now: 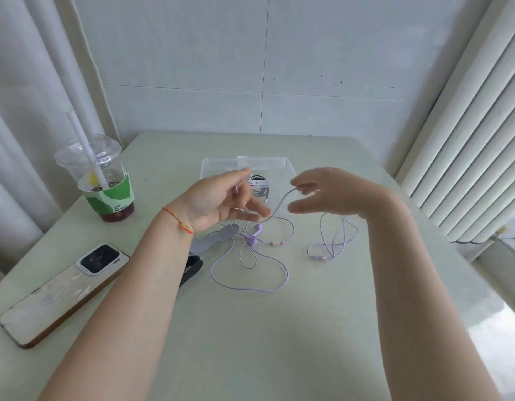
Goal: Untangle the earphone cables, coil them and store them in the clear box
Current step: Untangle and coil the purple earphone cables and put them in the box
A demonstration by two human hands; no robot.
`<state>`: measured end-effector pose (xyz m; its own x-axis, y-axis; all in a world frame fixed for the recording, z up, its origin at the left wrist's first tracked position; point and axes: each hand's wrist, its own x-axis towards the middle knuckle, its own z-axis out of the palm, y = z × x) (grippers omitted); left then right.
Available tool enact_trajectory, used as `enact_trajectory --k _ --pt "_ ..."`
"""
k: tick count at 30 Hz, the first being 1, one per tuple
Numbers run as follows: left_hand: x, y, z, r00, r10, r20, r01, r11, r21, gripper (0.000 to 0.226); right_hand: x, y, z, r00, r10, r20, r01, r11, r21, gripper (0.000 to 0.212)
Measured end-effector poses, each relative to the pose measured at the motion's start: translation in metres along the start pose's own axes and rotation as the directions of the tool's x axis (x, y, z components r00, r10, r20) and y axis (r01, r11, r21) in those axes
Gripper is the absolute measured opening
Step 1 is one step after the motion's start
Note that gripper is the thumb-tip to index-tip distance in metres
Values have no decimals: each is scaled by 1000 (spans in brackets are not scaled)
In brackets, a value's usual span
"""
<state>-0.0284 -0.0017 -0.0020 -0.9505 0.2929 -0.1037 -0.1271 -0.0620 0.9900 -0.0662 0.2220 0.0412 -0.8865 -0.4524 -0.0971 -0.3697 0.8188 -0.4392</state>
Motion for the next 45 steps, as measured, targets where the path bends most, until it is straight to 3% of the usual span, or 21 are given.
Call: enact_trajectory --k 3,6,9,12,17,22,27,30,33,36,39,43,45 --pt "0 0 6 1000 -2 -2 2 997 73 59 -1 -13 7 990 -136 -47 143 956 257 42" --pt "0 1 13 996 -71 55 64 991 121 56 6 -21 18 952 -264 -154 302 888 347 47" --pt "2 1 15 976 -118 182 103 990 92 58 14 -25 32 940 -327 -96 338 861 379 42" --pt "4 3 10 976 -106 190 110 994 -8 55 19 -22 36 963 -247 -111 270 852 448 13" --pt "7 1 3 998 -48 -49 46 998 -54 34 23 -14 31 956 -129 -263 269 742 614 9" --pt "5 -2 8 992 106 63 -90 974 -208 22 26 -13 29 933 10 -360 255 686 682 15" --pt "-2 3 16 973 210 100 -187 962 -201 21 25 -18 34 944 -2 -330 227 729 646 17" --pt "-1 7 17 969 247 11 -229 916 -330 24 20 -25 38 981 -45 -190 150 797 585 31" --pt "4 5 14 958 260 -117 -285 873 -396 23 13 -32 41 992 -127 -24 125 899 420 37" --pt "9 -2 11 934 277 -226 -336 897 -288 22 10 -36 39 984 -178 23 162 935 316 25" --pt "12 -8 8 931 249 -269 -292 947 -136 24 11 -36 37 980 -197 -10 193 948 255 16" --pt "9 -9 10 950 177 -259 -146 980 136 21 12 -32 34 982 -161 -99 181 952 247 18" --pt "7 -8 13 971 139 -196 -108 981 163 16 11 -31 31 978 -154 -145 186 951 248 16"
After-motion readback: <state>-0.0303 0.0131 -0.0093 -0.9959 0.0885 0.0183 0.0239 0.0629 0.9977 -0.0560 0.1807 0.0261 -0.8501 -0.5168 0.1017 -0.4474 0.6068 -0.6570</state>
